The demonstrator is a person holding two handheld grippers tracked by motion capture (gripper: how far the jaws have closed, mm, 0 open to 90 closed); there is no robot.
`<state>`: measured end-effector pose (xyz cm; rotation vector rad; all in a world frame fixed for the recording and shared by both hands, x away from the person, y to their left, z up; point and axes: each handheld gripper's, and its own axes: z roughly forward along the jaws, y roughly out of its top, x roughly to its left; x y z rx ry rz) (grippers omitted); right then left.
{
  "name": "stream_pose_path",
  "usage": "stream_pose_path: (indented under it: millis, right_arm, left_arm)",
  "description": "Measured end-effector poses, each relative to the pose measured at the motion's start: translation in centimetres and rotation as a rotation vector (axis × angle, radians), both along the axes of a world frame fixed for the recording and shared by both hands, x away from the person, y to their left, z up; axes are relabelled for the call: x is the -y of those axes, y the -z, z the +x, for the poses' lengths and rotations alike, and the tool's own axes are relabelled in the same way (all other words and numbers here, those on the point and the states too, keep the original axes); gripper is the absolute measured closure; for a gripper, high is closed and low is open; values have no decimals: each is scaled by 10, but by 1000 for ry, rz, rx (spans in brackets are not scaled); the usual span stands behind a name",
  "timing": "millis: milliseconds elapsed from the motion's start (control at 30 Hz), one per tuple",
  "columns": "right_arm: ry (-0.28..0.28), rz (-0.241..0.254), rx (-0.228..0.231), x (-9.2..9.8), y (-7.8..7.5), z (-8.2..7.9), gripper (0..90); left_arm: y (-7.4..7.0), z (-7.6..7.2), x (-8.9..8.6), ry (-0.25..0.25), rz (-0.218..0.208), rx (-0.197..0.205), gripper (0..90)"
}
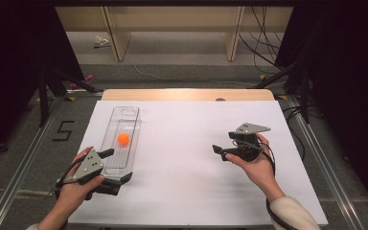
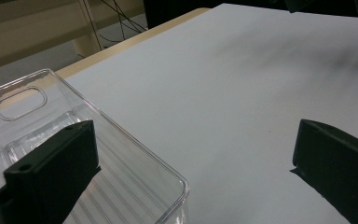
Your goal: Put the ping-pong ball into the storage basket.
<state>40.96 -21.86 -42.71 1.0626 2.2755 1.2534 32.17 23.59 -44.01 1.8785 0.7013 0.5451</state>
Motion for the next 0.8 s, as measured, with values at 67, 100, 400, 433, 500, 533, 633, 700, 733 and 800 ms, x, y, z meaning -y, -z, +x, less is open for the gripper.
stream_pose_path:
  millis: [67, 100, 400, 433, 500, 533, 633, 700, 733, 800]
  right_arm:
    - [3, -1, 1, 2, 0, -1, 166]
    - [2, -1, 3, 3, 0, -1, 165]
    - [14, -1, -3, 10, 2, -6, 165]
    - [15, 0, -4, 11, 2, -6, 165]
    - [17, -1, -4, 12, 2, -7, 165]
    - [20, 0, -7, 13, 2, -8, 166]
    - [20, 0, -5, 15, 2, -9, 165]
    - [20, -1, -4, 16, 3, -10, 166]
    - [21, 0, -6, 16, 3, -11, 166]
    - [19, -1, -6, 17, 3, -12, 165]
  left_arm:
    - [0, 0, 0, 1, 0, 1, 0]
    - [0, 0, 0, 1, 0, 1, 0]
    - [0, 0, 0, 1, 1, 1, 0]
    - [0, 0, 0, 1, 2, 1, 0]
    - [0, 0, 0, 1, 1, 1, 0]
    - [0, 0, 0, 1, 0, 2, 0]
    - [0, 0, 0, 1, 1, 2, 0]
    - [0, 0, 0, 1, 1, 2, 0]
    - [0, 0, 0, 1, 1, 2, 0]
    - [0, 0, 0, 1, 1, 2, 0]
